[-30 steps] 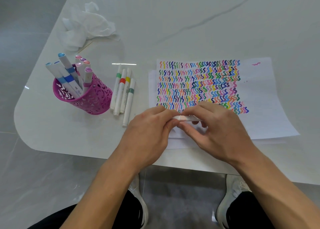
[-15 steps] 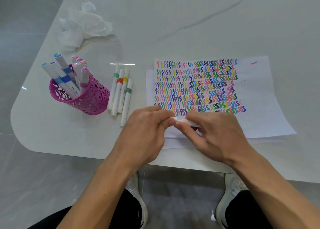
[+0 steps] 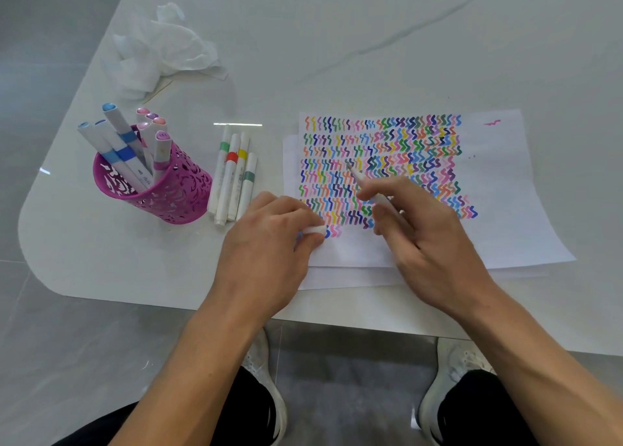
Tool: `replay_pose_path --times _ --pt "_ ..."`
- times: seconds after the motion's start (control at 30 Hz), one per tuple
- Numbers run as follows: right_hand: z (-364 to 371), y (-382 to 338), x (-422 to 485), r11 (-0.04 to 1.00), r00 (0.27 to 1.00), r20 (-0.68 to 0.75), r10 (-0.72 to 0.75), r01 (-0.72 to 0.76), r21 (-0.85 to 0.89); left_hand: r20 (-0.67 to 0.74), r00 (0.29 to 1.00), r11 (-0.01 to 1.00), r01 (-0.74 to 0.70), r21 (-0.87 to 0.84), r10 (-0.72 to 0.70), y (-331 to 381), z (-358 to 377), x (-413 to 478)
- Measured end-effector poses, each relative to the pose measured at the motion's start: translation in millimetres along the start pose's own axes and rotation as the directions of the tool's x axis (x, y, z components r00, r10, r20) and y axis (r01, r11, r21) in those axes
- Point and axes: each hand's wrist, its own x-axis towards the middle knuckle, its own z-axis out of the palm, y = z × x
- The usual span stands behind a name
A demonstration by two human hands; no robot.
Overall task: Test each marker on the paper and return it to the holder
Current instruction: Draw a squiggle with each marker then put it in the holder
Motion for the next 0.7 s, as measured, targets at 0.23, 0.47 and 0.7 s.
replay_pose_path --times 0.23,0.47,0.7 --pt "-0.7 1.5 3.3 0.990 0.996 0.002 0.085 -0.085 0.111 -0.002 1.000 1.000 -0.017 -0.006 0.017 -0.8 6.1 0.2" --pt "7.1 1.6 -3.7 0.988 0.996 -0.001 0.089 -0.088 0.126 -0.011 1.000 0.999 -0.012 0.030 0.012 2.4 8.6 0.0" --pt "8.9 -2.0 -6.2 0.978 0.993 -0.025 0.118 -0.112 0.176 0.000 1.000 0.999 -0.002 0.043 0.001 3.5 7.7 -0.4"
